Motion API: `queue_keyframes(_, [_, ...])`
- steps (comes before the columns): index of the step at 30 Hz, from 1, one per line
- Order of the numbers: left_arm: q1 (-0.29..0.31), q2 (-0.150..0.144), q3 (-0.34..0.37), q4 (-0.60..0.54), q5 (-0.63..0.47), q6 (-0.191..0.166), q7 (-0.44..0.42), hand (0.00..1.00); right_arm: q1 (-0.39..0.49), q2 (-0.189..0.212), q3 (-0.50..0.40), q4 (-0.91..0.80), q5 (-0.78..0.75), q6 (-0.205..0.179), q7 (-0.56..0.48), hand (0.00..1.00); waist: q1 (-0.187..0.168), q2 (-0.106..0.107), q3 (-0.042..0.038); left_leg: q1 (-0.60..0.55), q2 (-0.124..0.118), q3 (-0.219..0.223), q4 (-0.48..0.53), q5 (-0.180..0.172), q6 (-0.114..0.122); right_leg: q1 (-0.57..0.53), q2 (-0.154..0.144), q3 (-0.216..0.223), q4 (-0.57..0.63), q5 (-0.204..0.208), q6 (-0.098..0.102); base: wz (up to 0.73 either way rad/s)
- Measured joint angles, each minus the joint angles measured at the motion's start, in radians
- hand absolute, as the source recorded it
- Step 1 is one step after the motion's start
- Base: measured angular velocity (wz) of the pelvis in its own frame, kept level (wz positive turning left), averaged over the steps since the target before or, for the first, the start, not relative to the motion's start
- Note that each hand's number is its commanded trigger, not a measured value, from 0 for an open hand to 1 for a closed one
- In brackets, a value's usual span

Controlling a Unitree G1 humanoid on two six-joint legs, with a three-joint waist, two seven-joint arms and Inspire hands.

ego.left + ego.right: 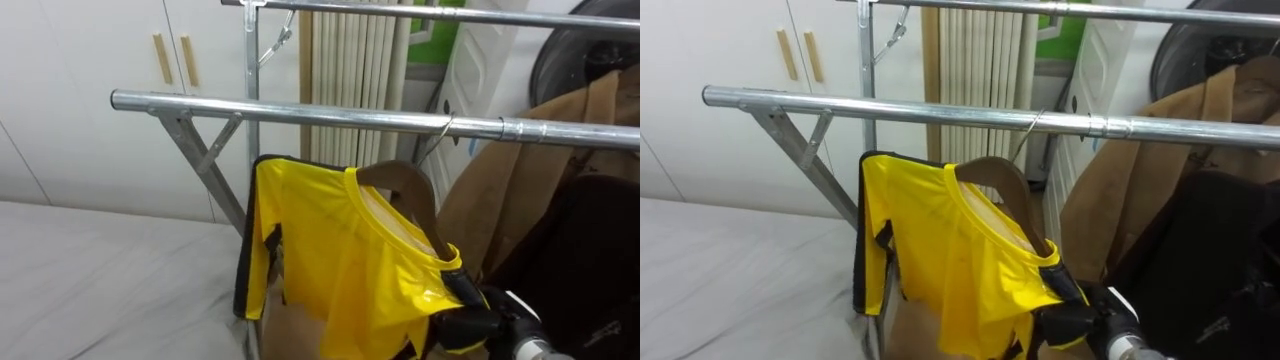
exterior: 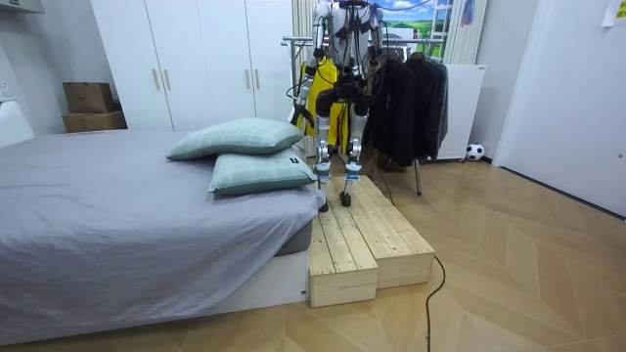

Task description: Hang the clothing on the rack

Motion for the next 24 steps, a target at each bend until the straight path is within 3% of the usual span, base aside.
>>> queue_keyframes(1, [0.0, 0.0, 0.0, 0.0, 0.0, 0.0, 0.0, 0.0, 0.0, 0.0, 0.0, 0.0, 0.0, 0.0, 0.001, 0.89, -0.001, 0.0, -0.0001, 0.0, 0.0, 0.0, 0.0, 0.0, 0.0, 0.0, 0.0, 0.0, 0.0, 0.0, 0.0, 0.0])
queue_keyframes(2, [0.0, 0.0, 0.0, 0.001, 0.0, 0.0, 0.0, 0.0, 0.0, 0.0, 0.0, 0.0, -0.001, 0.0, 0.002, 0.57, -0.001, 0.0, -0.0004, 0.0, 0.0, 0.0, 0.0, 0.0, 0.0, 0.0, 0.0, 0.0, 0.0, 0.0, 0.0, 0.0])
queue_keyframes(3, [0.0, 0.0, 0.0, 0.001, 0.0, 0.0, 0.0, 0.0, 0.0, 0.0, 0.0, 0.0, -0.001, 0.0, 0.003, 0.51, -0.001, 0.0, -0.0005, 0.0, 0.0, -0.001, 0.0, 0.0, 0.0, 0.001, 0.0, 0.0, 0.001, 0.0, 0.0, 0.0])
queue_keyframes(4, [0.0, 0.0, 0.0, 0.001, 0.0, 0.0, 0.0, 0.0, 0.0, 0.0, 0.0, 0.001, -0.001, 0.0, 0.003, 0.0, -0.001, 0.0, -0.0006, 0.001, 0.0, -0.001, 0.0, 0.0, 0.0, 0.001, 0.0, 0.0, 0.001, 0.0, 0.0, 0.0])
queue_keyframes(16, [0.0, 0.005, 0.0, 0.001, 0.001, -0.004, -0.018, 0.0, 0.017, 0.0, 0.0, 0.012, -0.041, 0.0, 0.0, 0.0, -0.006, 0.001, -0.0013, 0.001, 0.0, -0.013, 0.001, 0.0, 0.0, 0.002, -0.003, -0.011, 0.003, -0.002, -0.001, 0.01])
queue_keyframes(24, [0.0, 0.007, 0.001, -0.002, 0.0, -0.004, -0.031, 0.0, 0.017, -0.007, 0.0, 0.012, -0.079, 0.023, -0.003, 0.0, -0.006, 0.005, -0.0021, -0.001, 0.0, -0.014, 0.001, 0.0, 0.0, -0.003, -0.003, -0.011, 0.004, -0.003, -0.001, 0.0])
